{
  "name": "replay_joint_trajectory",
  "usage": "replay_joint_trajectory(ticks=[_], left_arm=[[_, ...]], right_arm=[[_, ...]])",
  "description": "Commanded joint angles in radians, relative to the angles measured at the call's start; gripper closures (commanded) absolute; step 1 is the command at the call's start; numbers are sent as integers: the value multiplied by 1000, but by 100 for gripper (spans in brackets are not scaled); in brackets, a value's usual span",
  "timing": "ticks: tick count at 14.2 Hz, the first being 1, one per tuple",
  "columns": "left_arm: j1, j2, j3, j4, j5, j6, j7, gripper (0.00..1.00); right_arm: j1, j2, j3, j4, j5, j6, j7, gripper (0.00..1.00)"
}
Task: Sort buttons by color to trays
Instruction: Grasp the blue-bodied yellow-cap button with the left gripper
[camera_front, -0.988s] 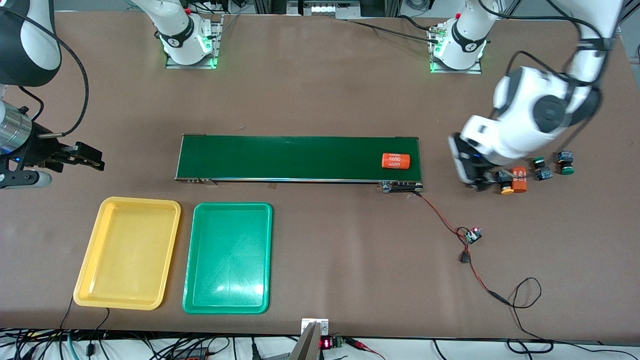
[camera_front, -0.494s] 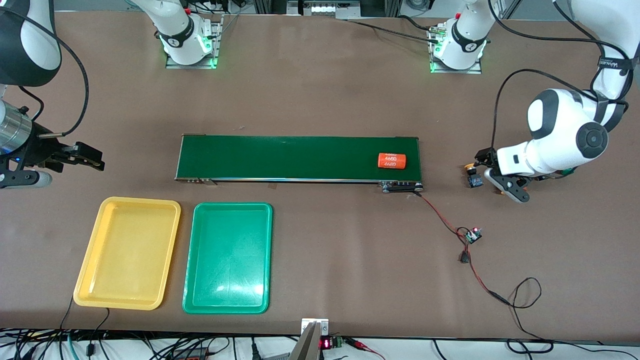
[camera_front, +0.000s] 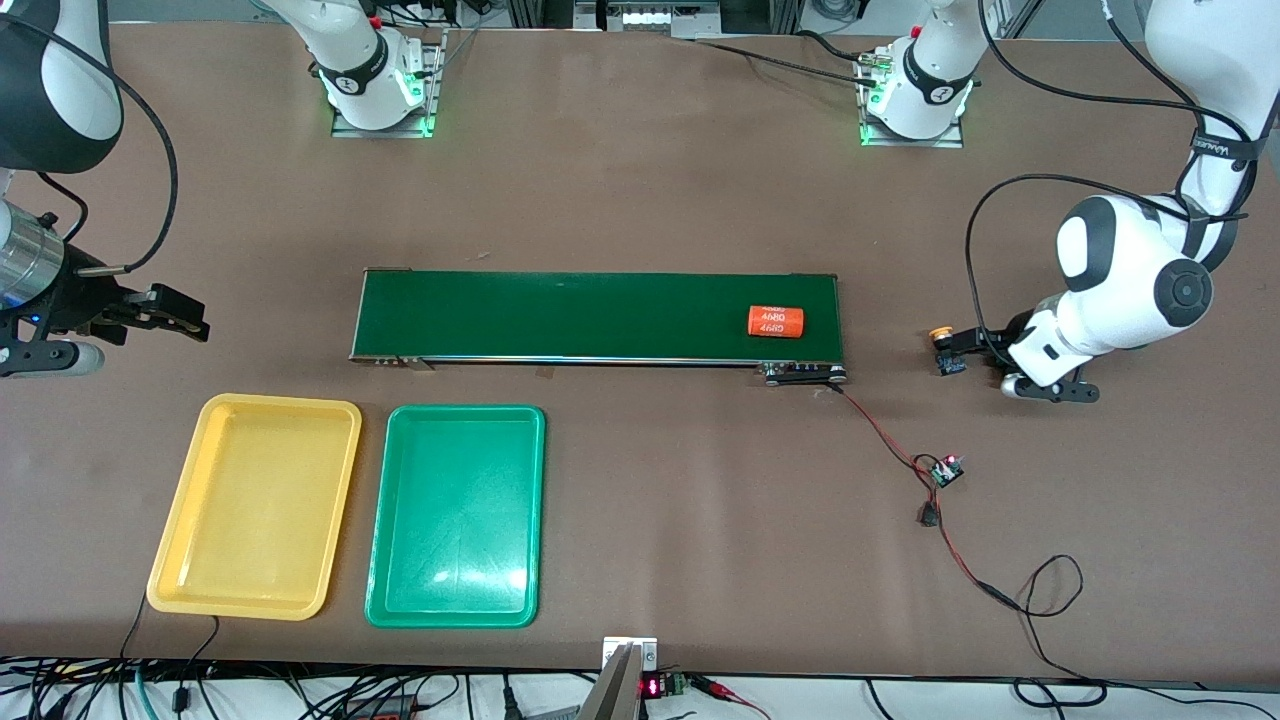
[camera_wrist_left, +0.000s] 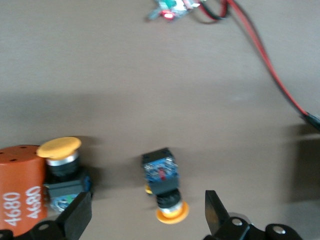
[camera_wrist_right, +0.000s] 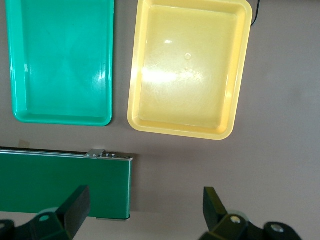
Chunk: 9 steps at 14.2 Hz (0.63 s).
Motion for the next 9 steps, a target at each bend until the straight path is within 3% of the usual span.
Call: replay_joint_trajectory(ticks=[1, 9], left_arm=[[-13, 37, 7, -2, 10, 55, -35, 0], [-43, 95, 7, -21, 13, 139, -122, 0]], right_arm=[[-4, 4, 3, 10, 8, 0, -2, 0], [-6, 4, 3, 10, 9, 0, -4, 0]])
